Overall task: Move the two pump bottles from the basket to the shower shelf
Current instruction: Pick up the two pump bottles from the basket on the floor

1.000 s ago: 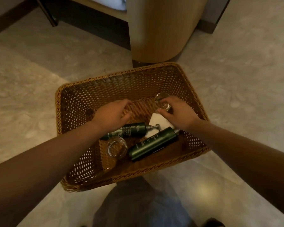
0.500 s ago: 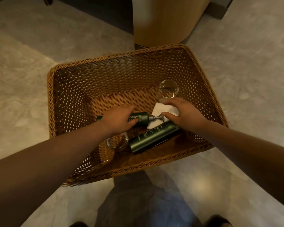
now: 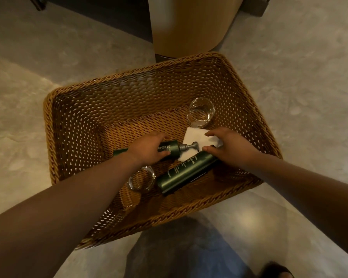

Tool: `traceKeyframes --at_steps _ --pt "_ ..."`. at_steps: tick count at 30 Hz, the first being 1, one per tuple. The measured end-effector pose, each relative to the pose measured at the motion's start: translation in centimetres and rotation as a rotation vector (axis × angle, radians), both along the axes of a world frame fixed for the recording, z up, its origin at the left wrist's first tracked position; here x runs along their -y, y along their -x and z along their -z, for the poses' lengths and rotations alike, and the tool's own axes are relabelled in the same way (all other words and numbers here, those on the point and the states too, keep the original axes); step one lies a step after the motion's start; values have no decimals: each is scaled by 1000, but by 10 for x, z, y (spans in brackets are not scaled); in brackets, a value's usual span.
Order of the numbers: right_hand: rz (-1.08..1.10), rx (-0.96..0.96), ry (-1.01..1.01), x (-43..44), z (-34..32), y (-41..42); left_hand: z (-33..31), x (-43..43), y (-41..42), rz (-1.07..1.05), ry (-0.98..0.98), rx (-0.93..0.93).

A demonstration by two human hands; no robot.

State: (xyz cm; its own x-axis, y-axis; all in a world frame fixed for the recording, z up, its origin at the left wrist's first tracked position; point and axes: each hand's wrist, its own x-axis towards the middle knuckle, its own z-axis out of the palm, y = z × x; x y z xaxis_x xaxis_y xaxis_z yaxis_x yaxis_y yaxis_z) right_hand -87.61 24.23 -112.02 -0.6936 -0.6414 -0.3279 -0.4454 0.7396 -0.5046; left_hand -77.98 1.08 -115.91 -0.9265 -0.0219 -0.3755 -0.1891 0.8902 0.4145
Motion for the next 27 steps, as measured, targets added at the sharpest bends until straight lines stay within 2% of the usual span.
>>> traceKeyframes --at_steps 11,17,27 --pt "15 43 -15 1 1 -4 24 2 2 38 42 101" --pt "22 57 -39 -1 -2 -4 24 5 1 66 63 61" --pt "-83 72 -100 12 1 -5 13 28 -10 -245 -64 -182"
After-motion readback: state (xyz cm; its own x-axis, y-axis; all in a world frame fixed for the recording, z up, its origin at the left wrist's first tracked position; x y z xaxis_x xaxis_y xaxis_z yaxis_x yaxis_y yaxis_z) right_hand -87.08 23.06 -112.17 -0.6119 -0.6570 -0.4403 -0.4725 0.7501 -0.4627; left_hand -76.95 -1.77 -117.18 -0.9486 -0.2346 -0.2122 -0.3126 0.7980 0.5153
